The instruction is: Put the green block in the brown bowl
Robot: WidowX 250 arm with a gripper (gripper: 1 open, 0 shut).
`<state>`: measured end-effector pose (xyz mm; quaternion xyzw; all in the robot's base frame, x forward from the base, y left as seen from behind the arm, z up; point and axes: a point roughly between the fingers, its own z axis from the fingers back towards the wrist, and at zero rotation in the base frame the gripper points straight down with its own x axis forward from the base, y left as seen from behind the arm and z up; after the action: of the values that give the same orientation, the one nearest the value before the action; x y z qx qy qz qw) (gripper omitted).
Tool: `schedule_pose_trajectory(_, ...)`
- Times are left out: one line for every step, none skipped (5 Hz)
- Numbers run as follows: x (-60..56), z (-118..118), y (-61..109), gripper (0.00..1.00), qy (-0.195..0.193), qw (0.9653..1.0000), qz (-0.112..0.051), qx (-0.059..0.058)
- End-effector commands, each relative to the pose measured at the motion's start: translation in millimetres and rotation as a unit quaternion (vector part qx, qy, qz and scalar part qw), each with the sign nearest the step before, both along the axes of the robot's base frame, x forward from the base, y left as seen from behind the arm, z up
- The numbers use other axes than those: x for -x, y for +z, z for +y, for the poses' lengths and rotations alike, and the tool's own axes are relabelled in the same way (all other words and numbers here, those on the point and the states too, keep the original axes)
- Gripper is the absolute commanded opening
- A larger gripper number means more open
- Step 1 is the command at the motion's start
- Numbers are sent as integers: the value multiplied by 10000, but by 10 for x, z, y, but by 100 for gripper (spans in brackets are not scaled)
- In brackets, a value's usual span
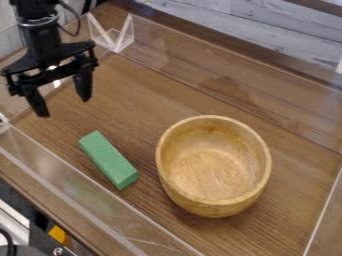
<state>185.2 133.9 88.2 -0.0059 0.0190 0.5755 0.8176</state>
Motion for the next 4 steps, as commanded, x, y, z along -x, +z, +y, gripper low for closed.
schedule_pose_trajectory(25, -57, 81, 100, 359, 9992, -116, -138)
schedule_pose_trajectory(68, -144, 71, 100, 526, 9985, -53, -167)
schedule_pose_trajectory(53, -149, 50, 100, 410, 9990, 4, -193)
schedule_pose_trajectory(38, -150, 29, 100, 292, 9993, 62, -220)
